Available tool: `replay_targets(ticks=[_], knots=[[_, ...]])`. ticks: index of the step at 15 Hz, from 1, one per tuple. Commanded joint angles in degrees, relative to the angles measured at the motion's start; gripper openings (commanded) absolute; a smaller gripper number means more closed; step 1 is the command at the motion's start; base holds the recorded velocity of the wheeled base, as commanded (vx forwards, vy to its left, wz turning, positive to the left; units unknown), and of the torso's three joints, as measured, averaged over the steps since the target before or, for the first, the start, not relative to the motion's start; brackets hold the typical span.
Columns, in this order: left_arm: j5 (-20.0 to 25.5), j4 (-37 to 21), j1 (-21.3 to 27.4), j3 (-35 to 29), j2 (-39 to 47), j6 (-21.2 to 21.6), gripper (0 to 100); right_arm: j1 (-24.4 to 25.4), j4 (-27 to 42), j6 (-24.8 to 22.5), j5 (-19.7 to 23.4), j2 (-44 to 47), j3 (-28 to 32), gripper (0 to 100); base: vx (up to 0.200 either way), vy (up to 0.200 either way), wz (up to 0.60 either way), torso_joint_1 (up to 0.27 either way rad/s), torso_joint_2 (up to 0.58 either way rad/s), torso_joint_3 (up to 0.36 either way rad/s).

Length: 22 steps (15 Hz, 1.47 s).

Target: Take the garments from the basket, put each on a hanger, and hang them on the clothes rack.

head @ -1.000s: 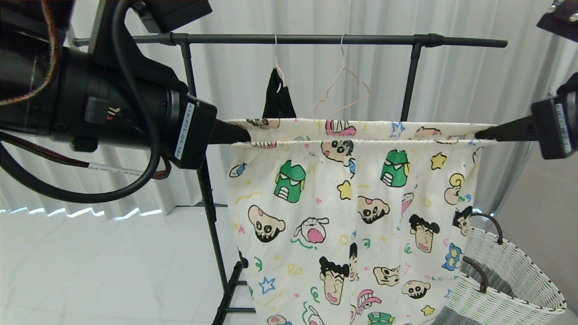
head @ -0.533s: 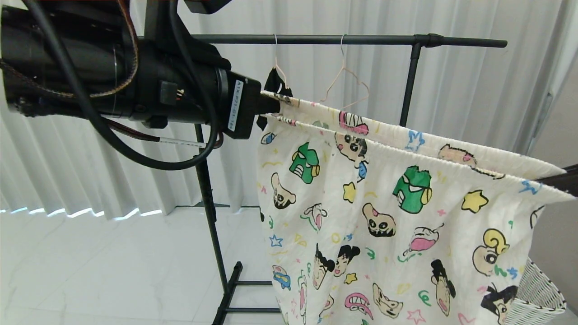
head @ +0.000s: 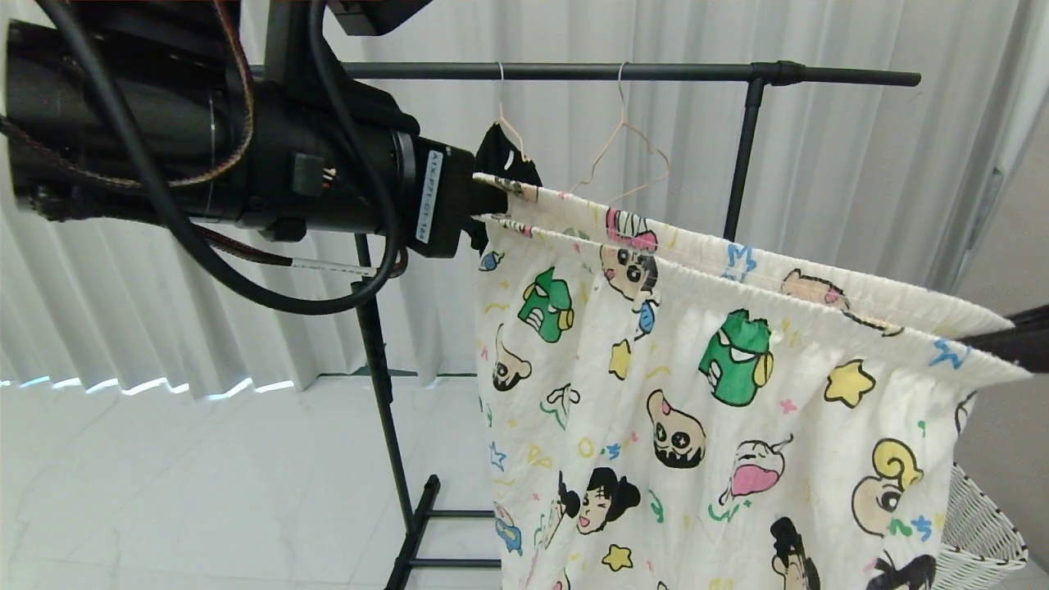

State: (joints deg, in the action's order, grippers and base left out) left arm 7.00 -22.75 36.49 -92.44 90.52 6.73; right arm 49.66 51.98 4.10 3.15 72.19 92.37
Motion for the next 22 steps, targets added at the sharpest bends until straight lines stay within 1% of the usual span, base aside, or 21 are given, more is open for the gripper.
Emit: replay_targets(ticks=[1,2,4,5,6,7,9,10,11,16,17,19,20,21,22], knots=[[0.12,-4.41,0.78,2.0,-6.23,-3.39,0,-3.35,-6.01,-0.23,0.02,2.51,0.27,0,0.0,0.0,0.0,0.0,0.0,0.0],[0.3,-7.84,1.31,3.32,-9.48,-4.8,0,-4.84,-8.74,-0.4,0.19,4.01,0.97,0,0.0,0.0,0.0,0.0,0.0,0.0],[1.53,-11.79,4.56,8.15,-16.42,-7.61,0,-6.25,-13.84,-0.49,0.55,7.44,2.2,0,0.0,0.0,0.0,0.0,0.0,0.0],[1.53,-12.41,7.37,11.58,-19.68,-8.49,0,-6.69,-16.65,-0.4,0.81,9.11,2.47,0,0.0,0.0,0.0,0.0,0.0,0.0],[1.53,-12.41,8.78,13.43,-21.17,-8.84,0,-6.86,-17.97,-0.4,1.25,9.9,2.47,0,0.0,0.0,0.0,0.0,0.0,0.0],[1.53,-12.32,12.47,17.82,-23.98,-9.37,0,-6.95,-20.34,-0.4,1.86,11.39,2.55,0,0.0,0.0,0.0,0.0,0.0,0.0],[1.26,-12.23,16.69,21.78,-25.92,-9.63,0,-6.95,-21.22,-0.4,1.95,12.71,2.55,0,0.0,0.0,0.0,0.0,0.0,0.0],[1.09,-12.23,17.92,21.95,-25.92,-9.98,0,-6.95,-21.66,-0.4,2.04,13.06,2.55,0,0.0,0.0,0.0,0.0,0.0,0.0],[0.91,-12.23,18.09,21.78,-25.83,-9.98,0,-6.95,-21.66,-0.4,2.13,13.15,2.55,0,0.0,0.0,0.0,0.0,0.0,0.0],[0.74,-12.23,18.09,21.43,-25.04,-9.81,0,-6.95,-21.31,-0.4,1.95,12.62,2.29,0,0.0,0.0,0.0,0.0,0.0,0.0],[-0.14,-11.71,17.83,21.07,-23.45,-9.54,0,-6.95,-20.43,-0.4,1.86,11.92,2.03,0,0.0,0.0,0.0,0.0,0.0,0.0],[-5.06,-8.72,15.54,19.14,-18.97,-8.4,0,-7.21,-17.26,-0.4,1.86,10.34,2.11,0,0.0,0.0,0.0,0.0,0.0,0.0],[-10.78,-4.23,11.77,17.65,-13.44,-6.82,0,-7.39,-13.75,-0.4,1.86,8.4,2.03,0,0.0,0.0,0.0,0.0,0.0,0.0],[-16.4,0.69,9.83,17.21,-9.66,-5.41,0,-7.39,-10.94,-0.32,1.86,6.91,1.94,0,0.0,0.0,0.0,0.0,0.0,0.0],[-18.86,4.03,9.66,16.86,-7.63,-4.97,0,-7.39,-9.35,-0.32,1.95,5.94,1.85,0,0.0,0.0,0.0,0.0,0.0,0.0]])
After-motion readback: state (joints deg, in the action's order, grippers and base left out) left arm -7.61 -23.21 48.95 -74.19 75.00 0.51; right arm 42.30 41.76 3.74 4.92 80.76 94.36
